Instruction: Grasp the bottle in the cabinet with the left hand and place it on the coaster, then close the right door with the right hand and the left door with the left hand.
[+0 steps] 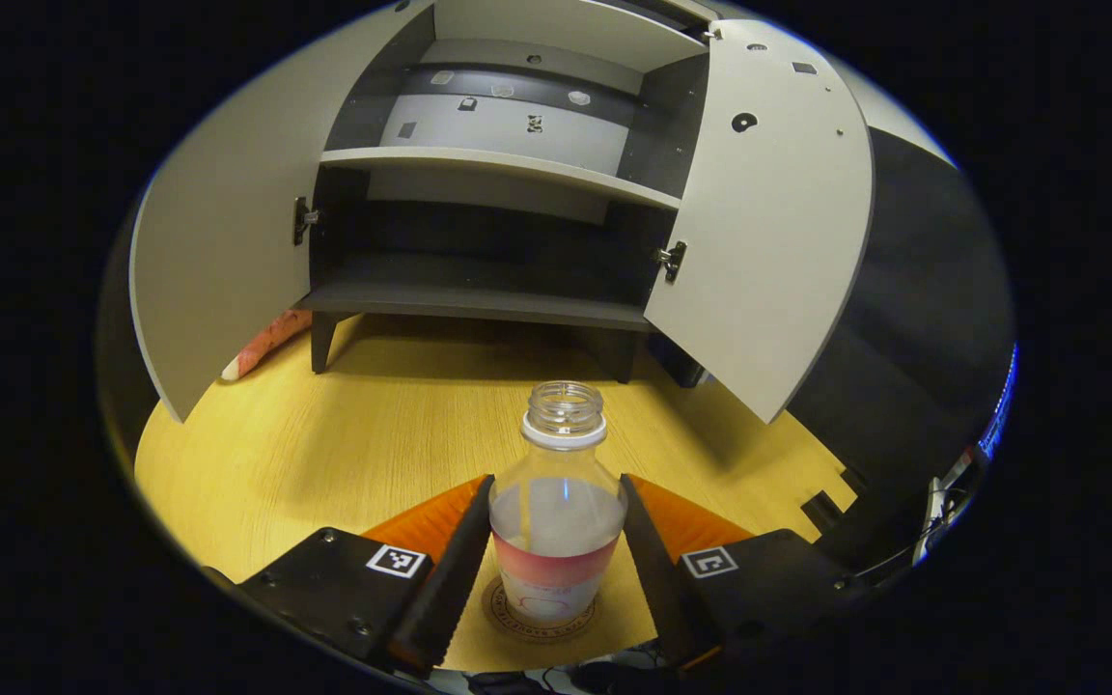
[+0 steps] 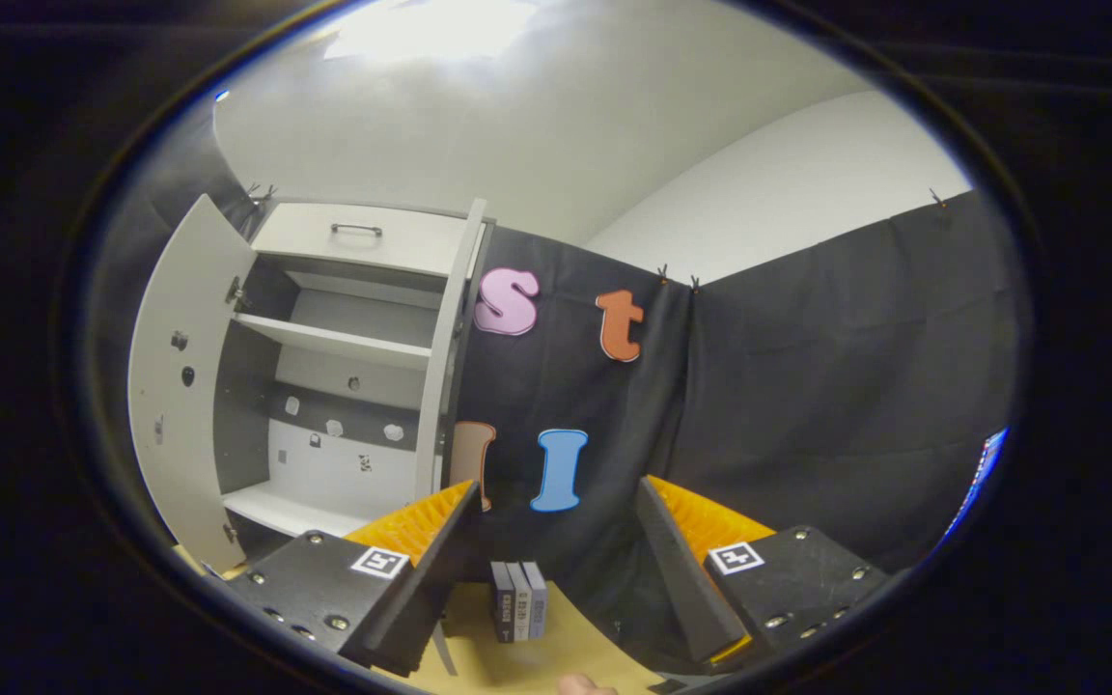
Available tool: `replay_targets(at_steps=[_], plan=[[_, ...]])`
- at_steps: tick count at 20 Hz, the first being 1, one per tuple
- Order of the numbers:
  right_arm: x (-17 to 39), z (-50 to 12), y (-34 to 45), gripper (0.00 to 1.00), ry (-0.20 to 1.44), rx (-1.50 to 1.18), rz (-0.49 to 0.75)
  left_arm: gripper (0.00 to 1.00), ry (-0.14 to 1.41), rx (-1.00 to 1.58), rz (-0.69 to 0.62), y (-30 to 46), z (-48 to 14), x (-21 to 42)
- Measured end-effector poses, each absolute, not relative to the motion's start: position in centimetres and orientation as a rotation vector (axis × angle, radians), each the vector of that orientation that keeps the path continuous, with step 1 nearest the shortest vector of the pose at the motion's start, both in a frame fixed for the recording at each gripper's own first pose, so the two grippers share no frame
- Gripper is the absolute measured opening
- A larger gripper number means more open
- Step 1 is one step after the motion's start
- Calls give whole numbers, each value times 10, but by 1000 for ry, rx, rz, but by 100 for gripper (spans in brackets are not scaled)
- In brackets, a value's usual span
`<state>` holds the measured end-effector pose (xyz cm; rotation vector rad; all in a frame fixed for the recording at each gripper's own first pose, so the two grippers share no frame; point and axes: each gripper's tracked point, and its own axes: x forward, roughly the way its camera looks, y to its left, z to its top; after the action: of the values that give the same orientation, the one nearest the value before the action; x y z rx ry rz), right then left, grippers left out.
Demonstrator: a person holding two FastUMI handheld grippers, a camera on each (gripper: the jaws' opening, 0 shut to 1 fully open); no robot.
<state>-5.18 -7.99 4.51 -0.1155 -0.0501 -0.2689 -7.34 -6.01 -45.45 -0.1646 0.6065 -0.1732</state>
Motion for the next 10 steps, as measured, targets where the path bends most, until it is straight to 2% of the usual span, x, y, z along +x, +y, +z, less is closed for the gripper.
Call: replay_targets(at_steps=[10], plan=[[-44, 40, -73, 97, -45, -97, -245, 82, 645, -107, -215, -69, -461, -99]])
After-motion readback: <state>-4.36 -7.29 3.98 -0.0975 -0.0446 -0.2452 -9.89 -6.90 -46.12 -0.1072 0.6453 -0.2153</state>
